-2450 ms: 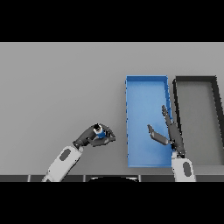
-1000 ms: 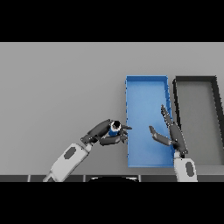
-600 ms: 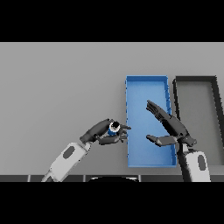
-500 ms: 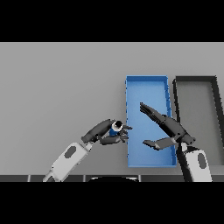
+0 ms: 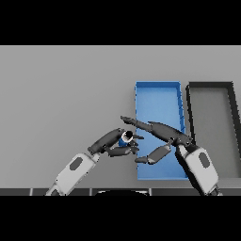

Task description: Pick up the blue pipe and place it into the blue bin.

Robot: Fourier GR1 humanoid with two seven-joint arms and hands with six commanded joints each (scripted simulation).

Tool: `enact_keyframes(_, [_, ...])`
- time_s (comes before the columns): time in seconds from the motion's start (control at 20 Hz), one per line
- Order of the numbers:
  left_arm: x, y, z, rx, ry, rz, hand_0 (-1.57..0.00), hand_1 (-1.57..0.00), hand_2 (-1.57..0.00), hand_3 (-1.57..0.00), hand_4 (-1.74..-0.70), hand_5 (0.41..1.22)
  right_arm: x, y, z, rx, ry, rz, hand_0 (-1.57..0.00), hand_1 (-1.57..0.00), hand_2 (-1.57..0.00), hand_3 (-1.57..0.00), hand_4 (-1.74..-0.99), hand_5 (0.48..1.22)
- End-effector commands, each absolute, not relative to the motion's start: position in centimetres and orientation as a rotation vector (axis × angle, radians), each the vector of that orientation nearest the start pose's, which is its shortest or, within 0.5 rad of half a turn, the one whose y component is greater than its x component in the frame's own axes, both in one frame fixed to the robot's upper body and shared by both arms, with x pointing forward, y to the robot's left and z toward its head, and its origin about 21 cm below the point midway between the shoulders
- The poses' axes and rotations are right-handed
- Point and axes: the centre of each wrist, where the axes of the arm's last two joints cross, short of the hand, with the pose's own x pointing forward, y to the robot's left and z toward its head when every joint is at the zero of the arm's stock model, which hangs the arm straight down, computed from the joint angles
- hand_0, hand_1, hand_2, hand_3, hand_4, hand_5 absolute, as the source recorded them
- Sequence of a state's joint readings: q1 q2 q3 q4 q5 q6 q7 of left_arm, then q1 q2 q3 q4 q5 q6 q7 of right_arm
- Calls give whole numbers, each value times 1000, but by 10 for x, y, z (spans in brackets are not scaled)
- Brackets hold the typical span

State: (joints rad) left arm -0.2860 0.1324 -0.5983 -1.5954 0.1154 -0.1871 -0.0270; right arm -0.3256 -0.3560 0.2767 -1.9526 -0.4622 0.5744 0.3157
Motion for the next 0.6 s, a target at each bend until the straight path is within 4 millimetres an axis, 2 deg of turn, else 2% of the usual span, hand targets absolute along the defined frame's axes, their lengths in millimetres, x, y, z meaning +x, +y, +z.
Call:
enact_keyframes(0.0, [253, 95, 50, -648, -1670, -804, -1571, -1571, -1571, -1490, -1627, 1221, 263, -177, 168, 718, -1661, 1072, 1, 1, 1, 1, -1270, 510])
enact_keyframes(0.15, [259, 100, 53, -641, -1655, -812, -1571, -1571, -1571, -1529, -1542, 1221, 269, -155, 173, 711, -1641, 1120, 1, 1, 1, 1, -1243, 522])
enact_keyframes(0.4, [260, 100, 48, -631, -1659, -823, -1571, -1571, -1571, -1557, -1473, 1221, 279, -129, 175, 746, -1576, 1171, 1, 1, -9, 1, -1210, 498])
enact_keyframes(0.45, [262, 99, 50, -622, -1644, -816, -1571, -1571, -1571, -1560, -1525, 1221, 283, -126, 176, 756, -1570, 1183, -17, -34, -54, -26, -1236, 493])
enact_keyframes(0.5, [259, 96, 49, -633, -1648, -825, -1571, -1571, -1571, -1284, -1568, 1221, 285, -122, 180, 769, -1572, 1195, -107, -140, -160, -116, -1291, 483])
enact_keyframes(0.55, [260, 98, 49, -562, -1621, -855, -1571, -1571, -1571, -1190, -1603, 1221, 286, -117, 183, 780, -1571, 1210, -264, -299, -308, -252, -1348, 477])
